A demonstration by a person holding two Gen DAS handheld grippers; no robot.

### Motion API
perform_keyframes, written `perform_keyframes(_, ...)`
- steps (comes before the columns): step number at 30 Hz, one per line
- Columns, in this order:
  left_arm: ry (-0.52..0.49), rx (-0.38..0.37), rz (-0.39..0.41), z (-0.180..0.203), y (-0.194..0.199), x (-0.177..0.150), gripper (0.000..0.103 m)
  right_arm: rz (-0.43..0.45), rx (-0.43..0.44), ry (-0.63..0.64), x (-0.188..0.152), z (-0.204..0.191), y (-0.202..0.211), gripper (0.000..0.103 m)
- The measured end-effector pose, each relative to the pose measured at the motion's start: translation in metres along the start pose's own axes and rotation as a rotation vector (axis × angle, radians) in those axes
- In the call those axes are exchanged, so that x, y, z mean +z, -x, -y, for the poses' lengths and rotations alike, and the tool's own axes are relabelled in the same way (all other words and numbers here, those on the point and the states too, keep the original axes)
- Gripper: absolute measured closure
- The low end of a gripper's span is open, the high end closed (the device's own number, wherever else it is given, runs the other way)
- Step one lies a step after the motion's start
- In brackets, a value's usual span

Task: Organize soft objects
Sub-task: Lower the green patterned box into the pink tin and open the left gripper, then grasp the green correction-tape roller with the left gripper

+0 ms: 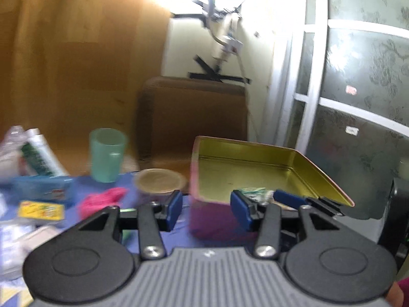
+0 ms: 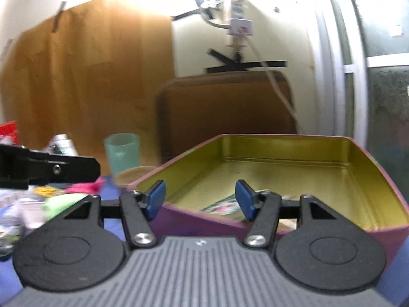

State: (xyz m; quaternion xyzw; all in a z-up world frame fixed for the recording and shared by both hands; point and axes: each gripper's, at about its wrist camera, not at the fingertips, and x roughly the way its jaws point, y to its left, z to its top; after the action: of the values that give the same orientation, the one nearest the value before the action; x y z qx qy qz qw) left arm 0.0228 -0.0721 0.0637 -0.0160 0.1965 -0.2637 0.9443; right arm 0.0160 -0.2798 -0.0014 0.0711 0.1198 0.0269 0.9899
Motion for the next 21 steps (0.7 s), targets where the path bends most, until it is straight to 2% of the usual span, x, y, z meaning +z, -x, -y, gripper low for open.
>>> perform_keyframes(3,0.066,0.053,0.037,-0.042,0.042,-0.013,0.052,-0.056,0.118,0.026,-0.006,-0.029,0.007,0.040)
perform_keyframes(9,0.187,0.288,0.052,-0.126,0.110,-0.039,0.052,-0.182,0.374,0.127,-0.015,-0.101,0.010,0.040)
perform_keyframes(12,0.218,0.363,0.044,-0.149,0.127,-0.050,0.052,-0.240,0.468,0.169,-0.020,-0.138,0.010,0.037)
perform_keyframes(16,0.262,0.350,0.011,-0.162,0.128,-0.058,0.052,-0.318,0.541,0.214,-0.024,-0.176,-0.003,0.031)
perform_keyframes(21,0.297,0.273,-0.063,-0.158,0.112,-0.070,0.052,-0.380,0.535,0.299,-0.033,-0.207,-0.018,0.033)
